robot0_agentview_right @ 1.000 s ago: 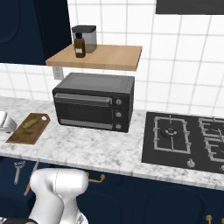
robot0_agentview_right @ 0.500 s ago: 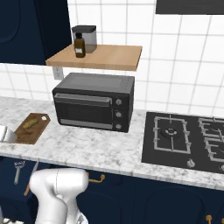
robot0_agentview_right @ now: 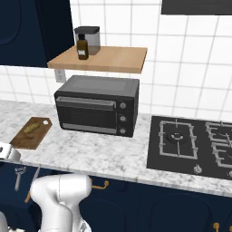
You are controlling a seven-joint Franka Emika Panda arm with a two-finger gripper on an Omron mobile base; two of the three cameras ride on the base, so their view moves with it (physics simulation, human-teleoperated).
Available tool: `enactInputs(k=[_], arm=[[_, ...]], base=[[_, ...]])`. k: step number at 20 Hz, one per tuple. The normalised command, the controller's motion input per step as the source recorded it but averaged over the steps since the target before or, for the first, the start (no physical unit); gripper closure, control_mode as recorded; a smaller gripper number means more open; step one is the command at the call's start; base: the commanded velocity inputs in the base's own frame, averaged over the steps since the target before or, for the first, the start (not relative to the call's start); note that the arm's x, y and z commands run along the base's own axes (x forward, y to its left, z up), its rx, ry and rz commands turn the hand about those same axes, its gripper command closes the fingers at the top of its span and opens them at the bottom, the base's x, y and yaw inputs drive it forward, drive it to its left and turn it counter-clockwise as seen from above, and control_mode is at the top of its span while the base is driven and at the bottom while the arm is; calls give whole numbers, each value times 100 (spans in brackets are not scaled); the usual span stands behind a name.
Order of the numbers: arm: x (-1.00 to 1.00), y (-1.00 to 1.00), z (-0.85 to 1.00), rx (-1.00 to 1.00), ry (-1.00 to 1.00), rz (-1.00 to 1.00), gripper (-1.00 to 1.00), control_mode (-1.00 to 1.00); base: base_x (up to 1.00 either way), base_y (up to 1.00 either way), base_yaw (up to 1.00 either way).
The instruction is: Place the appropriate cutting tool for cutting the potato skin on the cutting board.
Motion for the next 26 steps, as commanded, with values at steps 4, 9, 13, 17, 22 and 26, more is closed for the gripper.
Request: enactInputs(k=[4, 9, 13, 17, 22, 26], arm=[[0, 19, -2, -1, 2, 1, -100, -100], [0, 23, -57, -2, 0, 0, -100, -100], [0, 14, -62, -1, 1, 0, -100, -100], [0, 0, 0, 0, 0, 0, -100, -100], [10, 0, -29, 0, 0, 0, -100, -100], [14, 0, -46, 0, 0, 0, -100, -100]], base=[[0, 0, 0], [0, 0, 0], [0, 0, 0], [0, 0, 0], [0, 0, 0], [0, 0, 0]])
